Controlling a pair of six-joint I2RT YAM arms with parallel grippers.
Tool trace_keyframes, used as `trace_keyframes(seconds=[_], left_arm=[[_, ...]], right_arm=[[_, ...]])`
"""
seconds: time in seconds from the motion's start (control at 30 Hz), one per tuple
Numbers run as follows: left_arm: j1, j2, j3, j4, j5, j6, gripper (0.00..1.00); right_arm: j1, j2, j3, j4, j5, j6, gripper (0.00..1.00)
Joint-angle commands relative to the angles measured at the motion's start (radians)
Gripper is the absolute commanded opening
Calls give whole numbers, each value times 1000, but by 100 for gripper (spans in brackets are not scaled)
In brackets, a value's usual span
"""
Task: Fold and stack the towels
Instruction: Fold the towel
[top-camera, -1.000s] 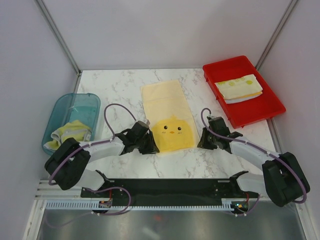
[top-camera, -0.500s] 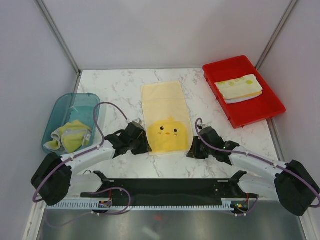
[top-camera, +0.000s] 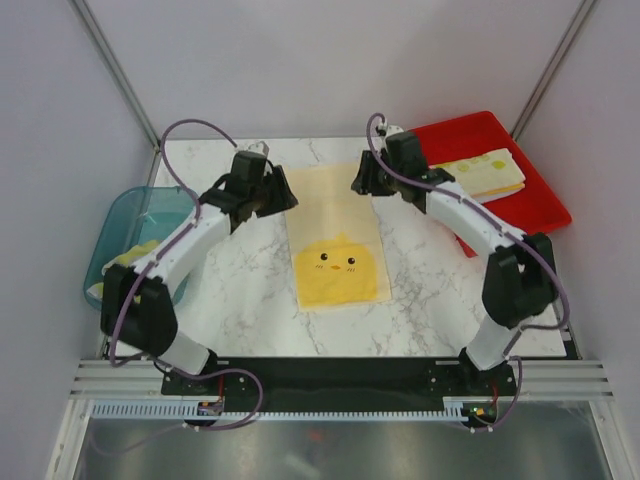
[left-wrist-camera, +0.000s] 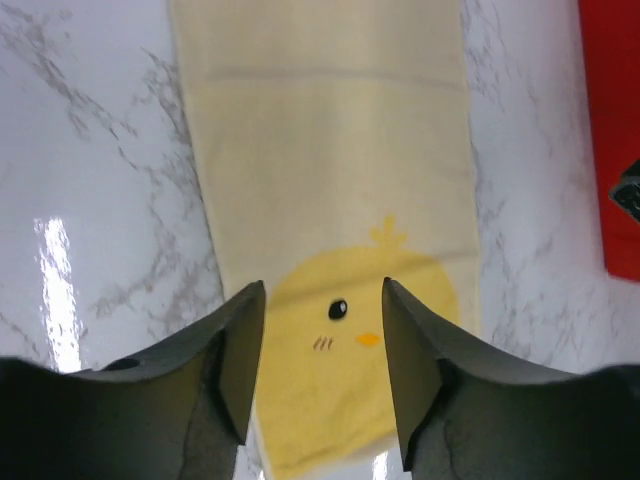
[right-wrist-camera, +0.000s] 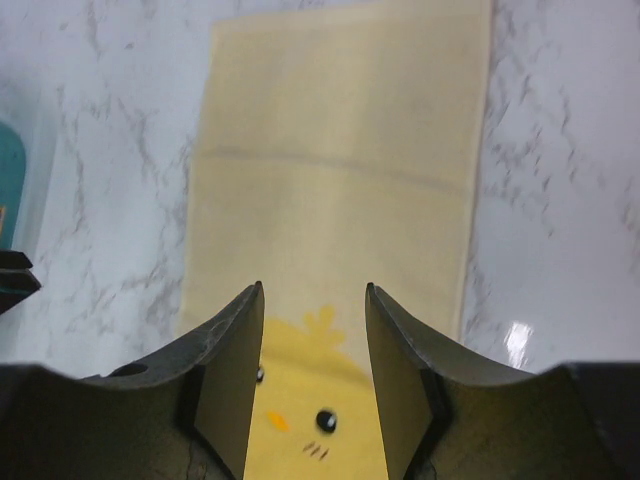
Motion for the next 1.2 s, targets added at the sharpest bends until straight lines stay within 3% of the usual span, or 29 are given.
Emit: trace_keyframes(seconds=[0.0, 0.17, 0.3, 0.5, 0.73, 1.03, 1.17], left_arm=[[114, 214, 174, 33, 105, 135, 52], [194, 467, 420, 31, 123, 196, 50], [214, 653, 662, 2, 103, 250, 53], [239, 906, 909, -24, 128, 264, 51], [254, 986, 969, -41, 61, 239, 56], [266, 1041, 994, -32, 123, 237, 53], [268, 1091, 1041, -14, 220, 225, 49]], right_arm=[[-90, 217, 232, -8, -28, -137, 53], [-150, 531, 573, -8, -80, -163, 54], [-201, 710, 748, 1, -99, -141, 55], [-242, 877, 846, 160, -197, -57, 53], [-247, 975, 880, 306, -266, 21, 49], [-249, 1037, 903, 357, -316, 76, 45], [-247, 1048, 900, 377, -343, 95, 42]])
